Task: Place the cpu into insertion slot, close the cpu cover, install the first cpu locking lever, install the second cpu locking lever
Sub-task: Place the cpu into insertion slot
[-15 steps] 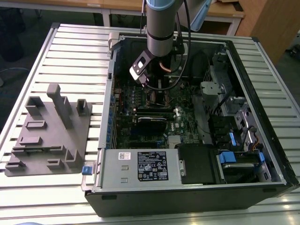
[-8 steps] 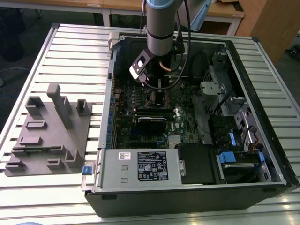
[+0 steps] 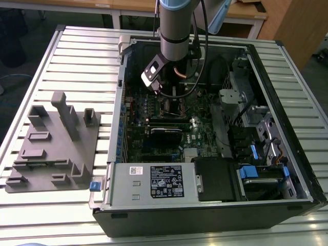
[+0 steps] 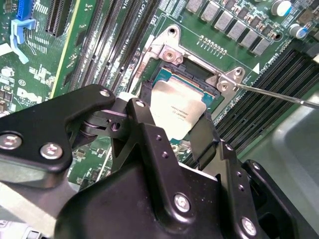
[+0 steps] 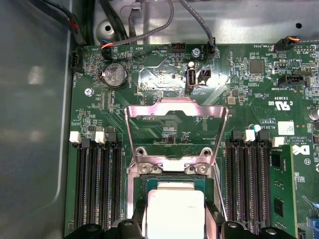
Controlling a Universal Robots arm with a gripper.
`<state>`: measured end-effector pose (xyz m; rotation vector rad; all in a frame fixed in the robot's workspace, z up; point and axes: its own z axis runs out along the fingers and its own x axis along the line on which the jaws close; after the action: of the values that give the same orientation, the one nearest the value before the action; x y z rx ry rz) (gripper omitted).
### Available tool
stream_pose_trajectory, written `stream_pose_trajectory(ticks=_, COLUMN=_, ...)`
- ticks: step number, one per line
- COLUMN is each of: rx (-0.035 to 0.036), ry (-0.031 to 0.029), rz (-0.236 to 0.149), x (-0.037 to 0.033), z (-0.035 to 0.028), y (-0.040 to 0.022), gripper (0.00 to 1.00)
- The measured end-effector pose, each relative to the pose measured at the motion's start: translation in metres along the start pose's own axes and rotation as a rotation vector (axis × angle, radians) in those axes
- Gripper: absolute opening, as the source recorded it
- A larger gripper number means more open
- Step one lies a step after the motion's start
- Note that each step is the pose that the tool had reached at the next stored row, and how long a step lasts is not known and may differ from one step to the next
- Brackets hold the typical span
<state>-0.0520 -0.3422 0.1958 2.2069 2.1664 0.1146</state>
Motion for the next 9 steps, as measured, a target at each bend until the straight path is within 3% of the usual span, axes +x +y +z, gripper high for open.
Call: stream_pose_trajectory(ticks=9, rx=-0.0002, ry=0.0003, rz=0.0, x=0.0015, z=0.0021, y=-0.0007, gripper=0.54)
